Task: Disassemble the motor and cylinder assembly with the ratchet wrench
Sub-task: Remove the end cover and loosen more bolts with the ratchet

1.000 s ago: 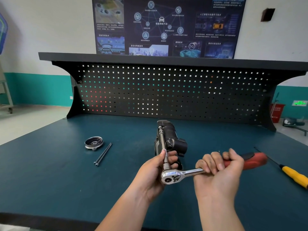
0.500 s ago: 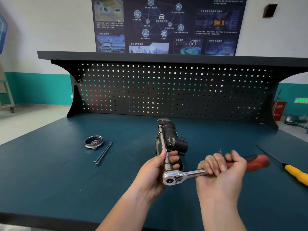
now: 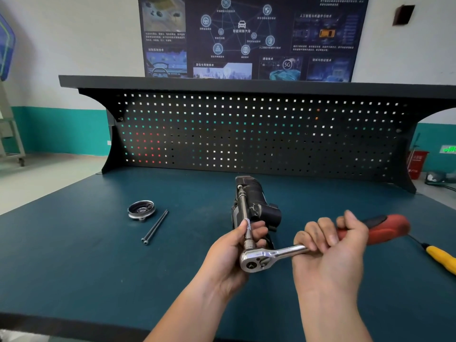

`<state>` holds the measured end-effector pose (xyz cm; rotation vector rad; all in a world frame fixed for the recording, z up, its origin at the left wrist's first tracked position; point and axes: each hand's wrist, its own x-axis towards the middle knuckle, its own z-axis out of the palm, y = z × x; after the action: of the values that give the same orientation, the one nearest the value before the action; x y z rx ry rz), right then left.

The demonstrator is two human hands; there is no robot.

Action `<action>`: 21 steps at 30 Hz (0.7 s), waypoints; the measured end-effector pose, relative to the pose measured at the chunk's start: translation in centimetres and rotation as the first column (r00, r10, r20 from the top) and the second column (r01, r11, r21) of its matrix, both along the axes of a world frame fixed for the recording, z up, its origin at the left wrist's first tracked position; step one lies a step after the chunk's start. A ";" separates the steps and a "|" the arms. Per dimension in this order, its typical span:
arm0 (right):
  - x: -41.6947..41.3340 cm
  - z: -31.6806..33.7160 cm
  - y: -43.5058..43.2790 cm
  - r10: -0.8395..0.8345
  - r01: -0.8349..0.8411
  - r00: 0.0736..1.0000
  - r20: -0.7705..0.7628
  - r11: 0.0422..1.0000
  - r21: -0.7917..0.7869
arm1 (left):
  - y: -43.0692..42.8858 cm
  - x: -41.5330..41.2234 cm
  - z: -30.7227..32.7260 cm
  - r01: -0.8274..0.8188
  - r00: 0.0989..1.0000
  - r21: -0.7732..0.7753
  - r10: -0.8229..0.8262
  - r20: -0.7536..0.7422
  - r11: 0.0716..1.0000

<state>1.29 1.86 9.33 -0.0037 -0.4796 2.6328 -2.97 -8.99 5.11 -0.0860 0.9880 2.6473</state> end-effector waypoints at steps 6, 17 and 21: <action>0.0 -0.1 -0.2 0.015 -0.015 1.000 0.006 1.000 -0.018 | -0.1 0.1 -0.2 -0.011 1.000 0.023 0.011 0.022 1.000; -0.1 -0.7 0.0 -0.024 0.024 1.000 0.010 1.000 0.011 | -0.2 -0.1 -0.4 0.002 1.000 -0.002 -0.002 0.005 1.000; -0.3 -0.6 0.1 -0.020 0.020 1.000 0.012 1.000 0.007 | 0.0 -0.1 -0.4 0.006 1.000 -0.007 -0.006 0.001 1.000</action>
<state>1.02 1.91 8.73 -0.0217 -0.4906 2.6128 -3.11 -8.95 4.75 -0.0853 0.9957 2.6387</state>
